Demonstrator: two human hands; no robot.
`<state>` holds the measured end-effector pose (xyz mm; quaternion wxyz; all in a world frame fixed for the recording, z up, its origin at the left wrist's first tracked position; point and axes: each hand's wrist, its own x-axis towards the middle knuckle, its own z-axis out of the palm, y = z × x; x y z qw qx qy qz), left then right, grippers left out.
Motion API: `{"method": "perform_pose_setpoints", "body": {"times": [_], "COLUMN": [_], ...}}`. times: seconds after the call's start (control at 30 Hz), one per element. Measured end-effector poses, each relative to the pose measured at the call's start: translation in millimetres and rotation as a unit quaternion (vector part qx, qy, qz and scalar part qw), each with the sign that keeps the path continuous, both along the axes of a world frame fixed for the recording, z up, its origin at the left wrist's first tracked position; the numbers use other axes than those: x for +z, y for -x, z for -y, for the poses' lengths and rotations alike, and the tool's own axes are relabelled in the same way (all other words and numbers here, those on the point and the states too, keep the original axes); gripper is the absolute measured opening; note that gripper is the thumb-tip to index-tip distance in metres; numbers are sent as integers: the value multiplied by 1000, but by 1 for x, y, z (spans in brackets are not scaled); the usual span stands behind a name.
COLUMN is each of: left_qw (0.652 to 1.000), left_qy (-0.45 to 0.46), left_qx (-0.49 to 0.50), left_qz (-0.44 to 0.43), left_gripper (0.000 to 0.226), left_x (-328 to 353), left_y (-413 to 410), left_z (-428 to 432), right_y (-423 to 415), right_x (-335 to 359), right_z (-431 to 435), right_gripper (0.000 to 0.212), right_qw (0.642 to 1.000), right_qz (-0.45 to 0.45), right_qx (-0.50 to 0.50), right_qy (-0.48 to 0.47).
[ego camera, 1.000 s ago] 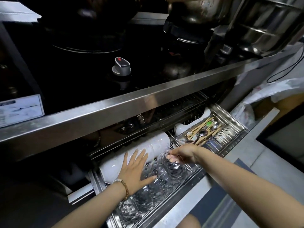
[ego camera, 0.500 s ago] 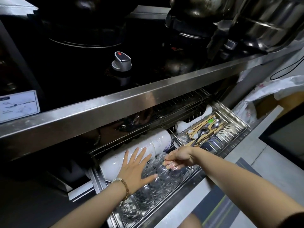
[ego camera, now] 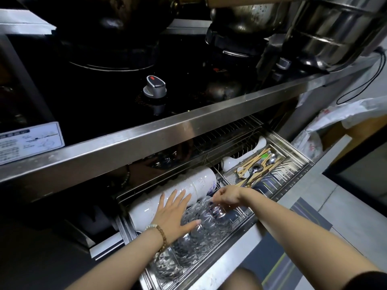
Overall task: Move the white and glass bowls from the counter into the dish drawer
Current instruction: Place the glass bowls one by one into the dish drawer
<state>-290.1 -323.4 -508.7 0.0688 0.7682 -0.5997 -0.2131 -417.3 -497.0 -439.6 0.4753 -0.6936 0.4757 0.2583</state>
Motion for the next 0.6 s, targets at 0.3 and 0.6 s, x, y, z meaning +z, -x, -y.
{"method": "perform_pose_setpoints", "body": {"times": [0.3, 0.6], "left_qw": [996, 971], "left_qy": [54, 235], "left_qx": [30, -35], "left_qz": [-67, -30], "left_gripper": [80, 72], "left_x": [80, 225], "left_y": [3, -4], "left_z": [-6, -42], "right_y": [30, 43], "right_x": [68, 180], "right_z": [-20, -69], "right_gripper": [48, 42], "right_qw": [962, 886], "right_qz": [201, 339], "right_qx": [-56, -56], "right_qy": [177, 311]}}
